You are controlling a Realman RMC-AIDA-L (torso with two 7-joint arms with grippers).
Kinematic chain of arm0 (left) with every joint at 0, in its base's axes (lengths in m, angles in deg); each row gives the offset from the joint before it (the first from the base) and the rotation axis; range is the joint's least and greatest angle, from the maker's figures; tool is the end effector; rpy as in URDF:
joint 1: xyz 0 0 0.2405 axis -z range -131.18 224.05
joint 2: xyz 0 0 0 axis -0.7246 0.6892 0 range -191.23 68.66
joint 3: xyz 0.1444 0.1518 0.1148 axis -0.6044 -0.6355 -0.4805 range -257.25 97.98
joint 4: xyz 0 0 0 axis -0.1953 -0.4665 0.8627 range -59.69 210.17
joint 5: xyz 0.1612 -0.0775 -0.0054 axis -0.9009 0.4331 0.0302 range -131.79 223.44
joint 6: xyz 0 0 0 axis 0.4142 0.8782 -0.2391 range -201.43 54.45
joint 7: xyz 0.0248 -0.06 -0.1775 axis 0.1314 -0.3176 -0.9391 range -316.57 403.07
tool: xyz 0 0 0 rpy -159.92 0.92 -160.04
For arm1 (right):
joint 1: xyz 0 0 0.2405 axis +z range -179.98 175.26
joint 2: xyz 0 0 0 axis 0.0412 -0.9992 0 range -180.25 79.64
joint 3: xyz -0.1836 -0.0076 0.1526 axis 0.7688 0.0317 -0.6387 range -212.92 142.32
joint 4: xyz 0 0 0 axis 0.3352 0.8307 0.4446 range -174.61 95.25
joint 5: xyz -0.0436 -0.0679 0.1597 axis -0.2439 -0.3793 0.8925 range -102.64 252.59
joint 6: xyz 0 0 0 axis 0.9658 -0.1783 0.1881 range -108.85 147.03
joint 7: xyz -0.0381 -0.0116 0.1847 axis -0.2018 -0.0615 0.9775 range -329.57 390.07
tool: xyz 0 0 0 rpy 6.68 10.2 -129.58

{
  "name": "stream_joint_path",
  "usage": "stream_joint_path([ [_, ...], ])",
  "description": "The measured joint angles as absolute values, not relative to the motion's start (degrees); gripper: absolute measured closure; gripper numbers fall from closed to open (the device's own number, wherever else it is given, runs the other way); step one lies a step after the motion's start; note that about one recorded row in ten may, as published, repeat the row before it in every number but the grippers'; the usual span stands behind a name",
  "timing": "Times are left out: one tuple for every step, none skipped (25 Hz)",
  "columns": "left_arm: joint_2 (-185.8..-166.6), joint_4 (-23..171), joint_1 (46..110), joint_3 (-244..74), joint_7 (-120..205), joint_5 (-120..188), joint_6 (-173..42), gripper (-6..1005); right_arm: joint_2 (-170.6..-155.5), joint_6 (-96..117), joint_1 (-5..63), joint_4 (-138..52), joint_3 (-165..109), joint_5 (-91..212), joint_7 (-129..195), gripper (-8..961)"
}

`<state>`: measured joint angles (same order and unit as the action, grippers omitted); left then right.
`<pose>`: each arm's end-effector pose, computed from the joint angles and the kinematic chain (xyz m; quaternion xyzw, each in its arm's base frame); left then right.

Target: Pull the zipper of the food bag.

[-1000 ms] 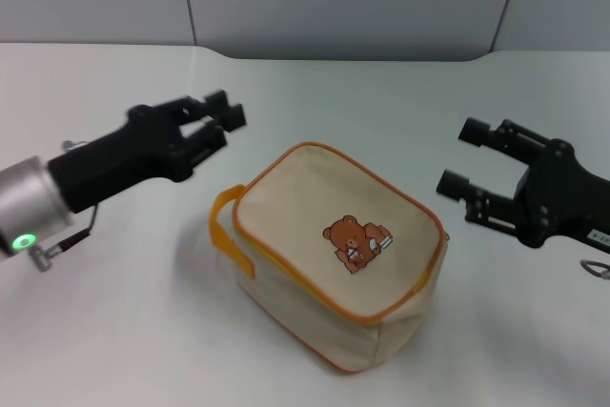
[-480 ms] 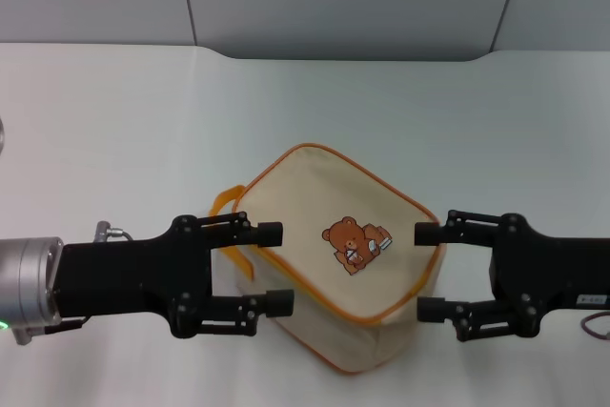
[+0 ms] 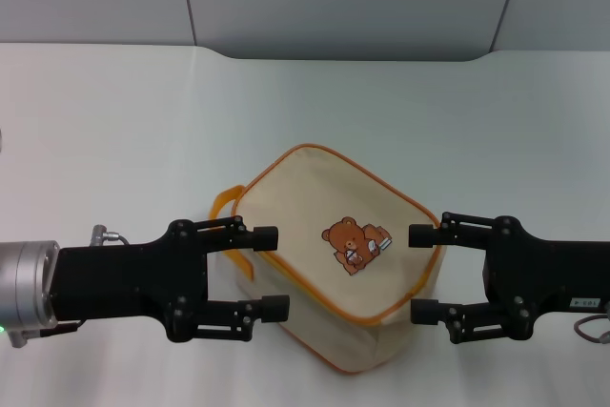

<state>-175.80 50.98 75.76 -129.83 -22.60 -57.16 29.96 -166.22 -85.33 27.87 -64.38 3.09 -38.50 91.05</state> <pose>-0.1921 0.2551 -0.0316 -0.9347 -0.1341 -0.3290 0.0013 0.1970 0.2590 -0.0312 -0.9395 0.1065 0.3240 0.0316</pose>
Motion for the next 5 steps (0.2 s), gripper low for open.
stream_joint_path([
  [-175.80,50.98,75.76,-129.83,-22.60,-57.16,29.96,178,-166.22,-85.33,27.87,-64.38,3.09,-38.50,91.05,111],
  [-175.80,50.98,75.75,-129.84,-22.59,-57.17,29.98,178,-166.22,-85.33,27.87,-64.39,3.10,-38.49,91.04,111],
  [-175.80,50.98,75.74,-129.84,-22.58,-57.18,30.01,178,-166.23,-85.32,27.87,-64.39,3.11,-38.49,91.04,110],
  [-175.80,50.98,75.74,-129.85,-22.58,-57.18,30.03,178,-166.23,-85.32,27.87,-64.38,3.11,-38.49,91.04,110],
  [-175.80,50.98,75.73,-129.85,-22.58,-57.18,30.08,178,-166.23,-85.32,27.87,-64.38,3.11,-38.49,91.03,110],
])
